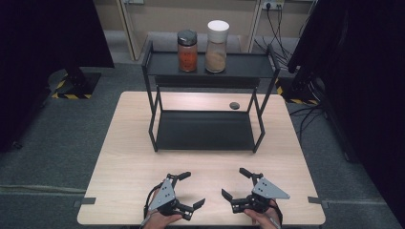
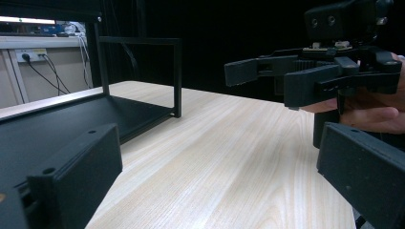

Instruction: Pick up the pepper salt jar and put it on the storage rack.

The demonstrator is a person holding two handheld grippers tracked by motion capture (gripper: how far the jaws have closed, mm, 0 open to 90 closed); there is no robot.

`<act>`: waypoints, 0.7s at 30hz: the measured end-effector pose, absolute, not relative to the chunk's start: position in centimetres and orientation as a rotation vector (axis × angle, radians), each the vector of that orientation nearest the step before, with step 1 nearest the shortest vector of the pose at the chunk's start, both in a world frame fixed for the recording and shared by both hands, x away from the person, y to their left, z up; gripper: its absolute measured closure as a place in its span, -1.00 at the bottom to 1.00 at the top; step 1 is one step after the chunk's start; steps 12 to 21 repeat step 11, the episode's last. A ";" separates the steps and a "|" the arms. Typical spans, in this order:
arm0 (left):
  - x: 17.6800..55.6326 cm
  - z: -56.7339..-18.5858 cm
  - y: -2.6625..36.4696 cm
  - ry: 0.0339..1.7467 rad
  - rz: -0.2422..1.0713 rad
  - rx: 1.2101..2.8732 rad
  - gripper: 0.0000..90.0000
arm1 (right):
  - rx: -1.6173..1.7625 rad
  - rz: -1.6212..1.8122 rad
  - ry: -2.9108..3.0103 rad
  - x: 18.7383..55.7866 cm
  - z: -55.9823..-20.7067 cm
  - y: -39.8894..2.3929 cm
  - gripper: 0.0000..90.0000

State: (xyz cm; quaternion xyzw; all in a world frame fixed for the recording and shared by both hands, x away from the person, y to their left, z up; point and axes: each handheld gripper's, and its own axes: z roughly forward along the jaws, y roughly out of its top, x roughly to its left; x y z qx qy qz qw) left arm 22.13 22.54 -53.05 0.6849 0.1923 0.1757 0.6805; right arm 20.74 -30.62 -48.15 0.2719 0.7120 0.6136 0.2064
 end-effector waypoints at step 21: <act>22.1 -53.1 22.5 0.432 0.395 1.537 -0.98 | 0.752 1.712 1.979 20.7 -48.1 -30.7 -0.99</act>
